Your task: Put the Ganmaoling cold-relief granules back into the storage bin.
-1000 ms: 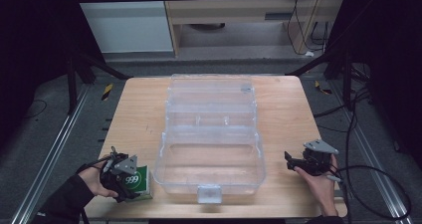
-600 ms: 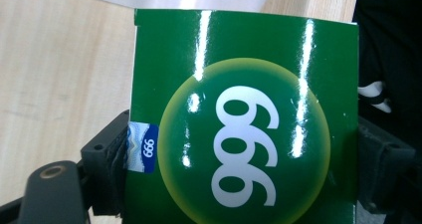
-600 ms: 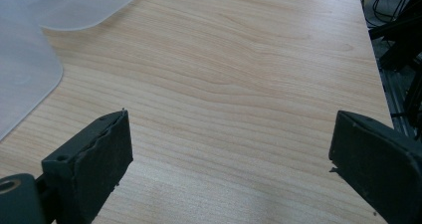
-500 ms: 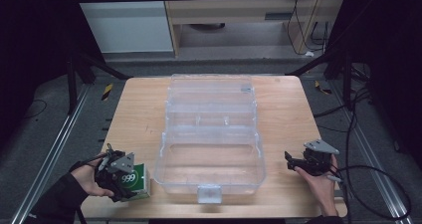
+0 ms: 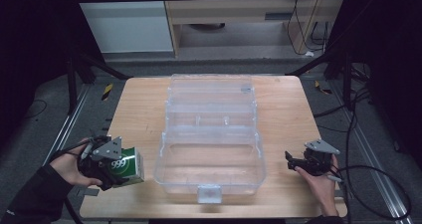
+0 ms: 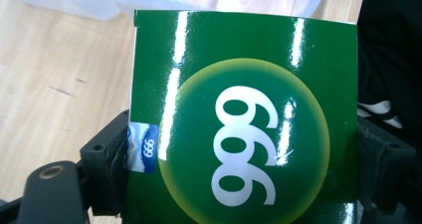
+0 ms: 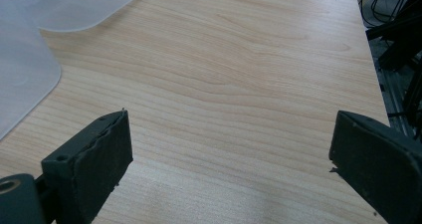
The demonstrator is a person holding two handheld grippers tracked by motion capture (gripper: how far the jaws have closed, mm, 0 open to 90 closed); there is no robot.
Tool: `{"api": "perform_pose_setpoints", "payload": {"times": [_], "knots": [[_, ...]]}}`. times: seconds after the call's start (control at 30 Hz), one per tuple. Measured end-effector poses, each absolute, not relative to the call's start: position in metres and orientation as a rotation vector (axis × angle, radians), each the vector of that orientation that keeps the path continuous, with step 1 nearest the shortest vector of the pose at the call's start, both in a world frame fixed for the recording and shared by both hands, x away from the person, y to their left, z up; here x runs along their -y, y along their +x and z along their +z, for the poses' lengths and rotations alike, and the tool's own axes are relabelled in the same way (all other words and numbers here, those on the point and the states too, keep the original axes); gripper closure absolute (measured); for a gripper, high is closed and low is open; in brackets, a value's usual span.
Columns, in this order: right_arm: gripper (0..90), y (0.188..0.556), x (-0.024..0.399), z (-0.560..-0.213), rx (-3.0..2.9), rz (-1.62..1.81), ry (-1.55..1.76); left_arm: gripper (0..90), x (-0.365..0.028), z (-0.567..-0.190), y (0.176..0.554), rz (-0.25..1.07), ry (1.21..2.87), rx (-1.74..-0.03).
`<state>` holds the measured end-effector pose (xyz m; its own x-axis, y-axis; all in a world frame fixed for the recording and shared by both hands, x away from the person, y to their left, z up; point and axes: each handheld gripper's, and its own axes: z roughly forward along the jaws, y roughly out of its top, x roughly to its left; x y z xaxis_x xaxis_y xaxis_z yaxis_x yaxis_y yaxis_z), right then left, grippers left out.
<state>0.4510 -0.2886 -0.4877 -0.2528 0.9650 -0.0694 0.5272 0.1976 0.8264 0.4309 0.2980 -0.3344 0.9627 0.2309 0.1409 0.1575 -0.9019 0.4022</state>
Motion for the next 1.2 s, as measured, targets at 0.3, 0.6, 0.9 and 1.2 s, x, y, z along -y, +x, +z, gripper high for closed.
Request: {"api": "perform_pose_setpoints", "payload": {"times": [0.3, 0.6, 0.9, 1.2], "knots": [[3.9, 0.451, 0.29, -0.487, -1.869, 0.928, 1.384, 14.8, -0.286, -0.311, 0.433, 0.297, 2.709, -0.245], [3.9, 0.451, 0.29, -0.488, -1.87, 0.924, 1.382, 14.8, -0.267, -0.3, 0.438, 0.295, 2.692, -0.202], [3.8, 0.451, 0.291, -0.488, -1.869, 0.922, 1.381, 14.8, -0.24, -0.298, 0.447, 0.279, 2.689, -0.146], [3.9, 0.451, 0.291, -0.488, -1.868, 0.923, 1.381, 14.8, -0.219, -0.298, 0.455, 0.272, 2.691, -0.083]]}}
